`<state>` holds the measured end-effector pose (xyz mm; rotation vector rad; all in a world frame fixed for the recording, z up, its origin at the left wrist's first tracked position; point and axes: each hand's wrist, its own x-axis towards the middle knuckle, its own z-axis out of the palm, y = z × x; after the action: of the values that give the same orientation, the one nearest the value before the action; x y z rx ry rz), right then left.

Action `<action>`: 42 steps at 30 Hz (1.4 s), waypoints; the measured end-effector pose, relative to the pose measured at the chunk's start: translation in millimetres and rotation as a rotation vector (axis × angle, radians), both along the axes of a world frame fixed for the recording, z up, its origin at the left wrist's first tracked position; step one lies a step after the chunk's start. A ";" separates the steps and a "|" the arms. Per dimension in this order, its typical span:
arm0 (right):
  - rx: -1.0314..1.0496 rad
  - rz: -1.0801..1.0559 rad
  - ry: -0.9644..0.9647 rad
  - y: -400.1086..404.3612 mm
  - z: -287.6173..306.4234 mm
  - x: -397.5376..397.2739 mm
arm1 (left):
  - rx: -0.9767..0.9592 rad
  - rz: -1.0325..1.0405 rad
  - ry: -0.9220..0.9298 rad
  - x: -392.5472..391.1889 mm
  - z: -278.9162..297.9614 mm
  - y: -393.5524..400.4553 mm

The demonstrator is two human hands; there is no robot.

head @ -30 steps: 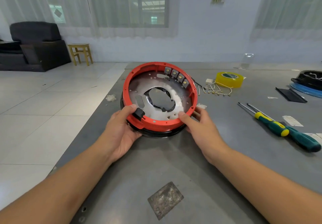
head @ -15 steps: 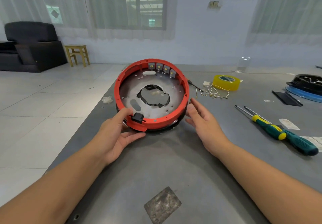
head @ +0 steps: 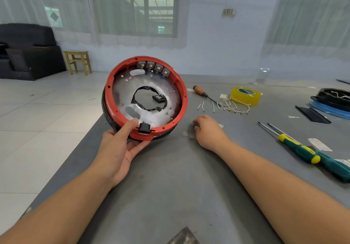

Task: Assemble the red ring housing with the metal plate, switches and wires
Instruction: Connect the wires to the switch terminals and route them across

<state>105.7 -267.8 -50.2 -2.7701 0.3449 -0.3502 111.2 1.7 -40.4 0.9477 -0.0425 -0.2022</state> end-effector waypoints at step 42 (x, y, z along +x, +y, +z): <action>0.065 0.315 -0.324 9.2 4.7 -142.4 | 0.130 -0.020 0.007 -0.7 7.9 -7.7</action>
<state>-36.8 -258.7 -45.5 -2.5872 -0.1544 -0.6782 110.5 -6.1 -32.5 1.0766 -0.0330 -0.2285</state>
